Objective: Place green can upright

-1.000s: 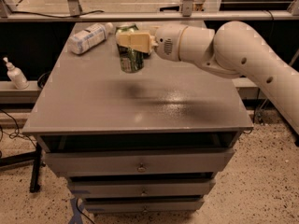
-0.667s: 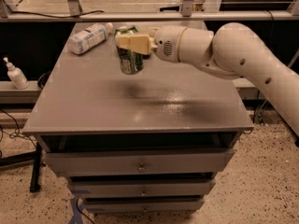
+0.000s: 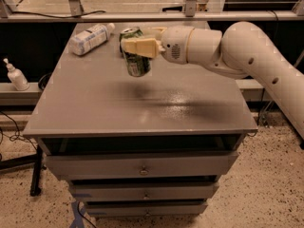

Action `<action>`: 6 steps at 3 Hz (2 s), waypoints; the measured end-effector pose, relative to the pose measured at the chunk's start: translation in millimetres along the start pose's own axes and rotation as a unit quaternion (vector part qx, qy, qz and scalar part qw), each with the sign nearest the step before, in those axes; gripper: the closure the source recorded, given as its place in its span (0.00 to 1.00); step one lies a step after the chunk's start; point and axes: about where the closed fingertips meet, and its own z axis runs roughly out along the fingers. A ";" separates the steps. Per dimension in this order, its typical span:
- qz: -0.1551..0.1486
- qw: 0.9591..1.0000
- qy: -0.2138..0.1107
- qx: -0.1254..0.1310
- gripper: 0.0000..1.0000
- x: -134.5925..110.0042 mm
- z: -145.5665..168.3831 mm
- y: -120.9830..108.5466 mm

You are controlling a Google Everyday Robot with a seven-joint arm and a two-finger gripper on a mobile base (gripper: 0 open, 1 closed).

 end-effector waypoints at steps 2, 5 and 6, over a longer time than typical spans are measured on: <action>-0.081 0.996 -0.012 -0.039 1.00 -2.7 -24.3 -7.3; -0.077 0.995 -0.056 -0.034 1.00 27.9 -35.2 -0.5; -0.065 0.996 -0.057 -0.024 0.82 39.9 -40.6 -0.2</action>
Offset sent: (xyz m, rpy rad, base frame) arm -0.0071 -0.0476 0.0031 -0.0505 -0.2289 0.1186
